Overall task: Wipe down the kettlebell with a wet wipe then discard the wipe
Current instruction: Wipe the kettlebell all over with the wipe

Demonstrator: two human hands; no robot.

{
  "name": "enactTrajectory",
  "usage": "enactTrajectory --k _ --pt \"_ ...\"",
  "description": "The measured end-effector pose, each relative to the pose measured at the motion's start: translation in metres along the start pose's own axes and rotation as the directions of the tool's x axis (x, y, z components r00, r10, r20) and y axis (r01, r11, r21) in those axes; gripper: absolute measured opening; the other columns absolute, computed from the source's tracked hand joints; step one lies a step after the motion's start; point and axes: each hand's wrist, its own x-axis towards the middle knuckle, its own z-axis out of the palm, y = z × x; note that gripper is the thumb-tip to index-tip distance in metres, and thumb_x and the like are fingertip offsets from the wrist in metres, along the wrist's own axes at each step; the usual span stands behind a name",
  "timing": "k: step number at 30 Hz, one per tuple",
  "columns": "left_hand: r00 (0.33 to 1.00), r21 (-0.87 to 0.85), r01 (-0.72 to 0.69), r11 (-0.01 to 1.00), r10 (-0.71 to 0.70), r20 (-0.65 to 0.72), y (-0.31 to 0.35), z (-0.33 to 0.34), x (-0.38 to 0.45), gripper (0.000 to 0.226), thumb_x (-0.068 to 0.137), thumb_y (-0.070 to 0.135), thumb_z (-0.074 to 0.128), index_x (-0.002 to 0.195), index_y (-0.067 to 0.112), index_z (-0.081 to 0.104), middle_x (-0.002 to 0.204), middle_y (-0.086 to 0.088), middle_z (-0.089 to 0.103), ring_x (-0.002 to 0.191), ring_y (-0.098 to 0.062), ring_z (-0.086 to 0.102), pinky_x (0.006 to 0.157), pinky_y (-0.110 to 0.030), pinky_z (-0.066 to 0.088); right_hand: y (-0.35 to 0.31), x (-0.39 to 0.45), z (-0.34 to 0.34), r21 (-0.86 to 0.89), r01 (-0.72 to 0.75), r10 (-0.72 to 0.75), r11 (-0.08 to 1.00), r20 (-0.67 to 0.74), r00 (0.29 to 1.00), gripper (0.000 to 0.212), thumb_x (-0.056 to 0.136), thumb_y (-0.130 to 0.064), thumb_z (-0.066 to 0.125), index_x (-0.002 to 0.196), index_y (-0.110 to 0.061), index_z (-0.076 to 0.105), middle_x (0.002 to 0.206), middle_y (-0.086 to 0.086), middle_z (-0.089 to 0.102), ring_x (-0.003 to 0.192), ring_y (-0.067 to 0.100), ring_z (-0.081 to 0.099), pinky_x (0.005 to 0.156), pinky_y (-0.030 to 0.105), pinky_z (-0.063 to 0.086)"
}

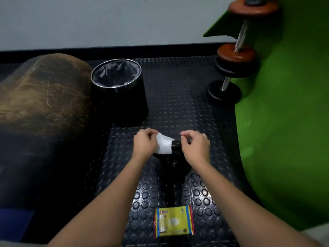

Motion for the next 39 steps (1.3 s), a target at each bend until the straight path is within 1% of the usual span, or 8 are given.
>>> enactTrajectory --k 3,8,13,16,18,29,34,39 --pt "0.984 0.125 -0.176 0.977 0.171 0.05 0.003 0.009 -0.002 0.042 0.095 0.027 0.038 0.109 0.015 0.076 0.12 0.001 0.06 0.115 -0.017 0.053 0.103 -0.034 0.041 0.019 -0.006 -0.006 -0.118 -0.046 0.041 0.992 -0.042 0.998 0.022 0.099 -0.04 0.052 0.101 -0.031 0.072 0.105 -0.014 0.064 0.105 0.013 0.049 0.097 0.033 0.029" --pt "0.936 0.242 -0.35 0.905 0.325 0.139 0.002 0.024 -0.022 0.047 0.109 0.031 0.029 0.076 0.016 0.059 0.075 0.004 0.058 0.074 -0.017 0.053 0.084 -0.041 0.044 0.038 -0.011 -0.016 0.115 -0.304 0.268 0.946 0.252 0.93 0.045 0.102 -0.055 0.033 0.104 -0.025 0.065 0.109 -0.008 0.063 0.103 0.015 0.057 0.093 0.039 0.044" --pt "0.989 -0.031 -0.138 0.99 0.14 0.048 -0.006 0.028 -0.031 0.045 0.111 0.038 0.027 0.079 0.023 0.054 0.083 0.006 0.059 0.082 -0.012 0.056 0.08 -0.034 0.046 0.036 -0.009 -0.017 0.273 -0.414 0.291 0.868 0.395 0.871 0.049 0.108 -0.043 0.025 0.145 -0.017 0.044 0.135 -0.001 0.049 0.125 0.016 0.043 0.094 0.027 0.026" --pt "0.995 -0.347 0.099 0.933 -0.101 0.014 0.002 0.034 -0.04 0.039 0.111 0.035 0.029 0.081 0.039 0.055 0.086 0.019 0.054 0.082 0.005 0.051 0.076 -0.013 0.038 0.038 -0.009 -0.011 0.335 -0.436 0.301 0.835 0.385 0.873 0.05 0.109 -0.041 0.024 0.151 -0.018 0.036 0.155 -0.001 0.037 0.142 0.017 0.033 0.102 0.028 0.025" --pt "0.985 -0.416 0.16 0.895 -0.17 0.014 0.0 0.039 -0.039 0.043 0.109 0.035 0.028 0.085 0.025 0.063 0.088 0.007 0.059 0.085 -0.007 0.055 0.076 -0.02 0.041 0.039 -0.009 -0.008 0.368 -0.441 0.295 0.819 0.389 0.872 0.051 0.109 -0.042 0.023 0.153 -0.021 0.034 0.159 -0.004 0.032 0.146 0.016 0.028 0.112 0.031 0.023" --pt "0.962 0.145 -0.209 0.967 0.23 -0.149 -0.011 0.059 -0.063 0.037 0.109 0.028 0.022 0.08 0.02 0.043 0.077 0.013 0.042 0.079 -0.014 0.044 0.105 -0.04 0.038 0.056 0.002 -0.007 0.338 -0.447 0.292 0.828 0.42 0.859 0.033 0.1 -0.051 0.026 0.113 -0.029 0.047 0.122 -0.005 0.047 0.117 0.015 0.043 0.097 0.036 0.034" --pt "0.992 -0.221 0.017 0.975 -0.043 -0.115 -0.01 0.044 -0.051 0.038 0.108 0.032 0.029 0.075 0.021 0.044 0.079 0.007 0.048 0.076 -0.014 0.045 0.075 -0.037 0.04 0.041 -0.007 -0.01 0.326 -0.454 0.288 0.829 0.446 0.847 0.057 0.107 -0.045 0.023 0.158 -0.02 0.023 0.163 -0.005 0.024 0.15 0.015 0.021 0.119 0.032 0.016" --pt "0.954 -0.44 0.3 0.846 -0.259 0.152 0.001 0.033 -0.041 0.037 0.106 0.033 0.028 0.082 0.036 0.056 0.099 0.005 0.058 0.094 -0.011 0.054 0.091 -0.033 0.041 0.036 -0.007 -0.015 0.319 -0.511 0.342 0.798 0.459 0.82 0.059 0.107 -0.049 0.02 0.159 -0.022 0.018 0.165 -0.004 0.018 0.152 0.018 0.017 0.121 0.036 0.015"
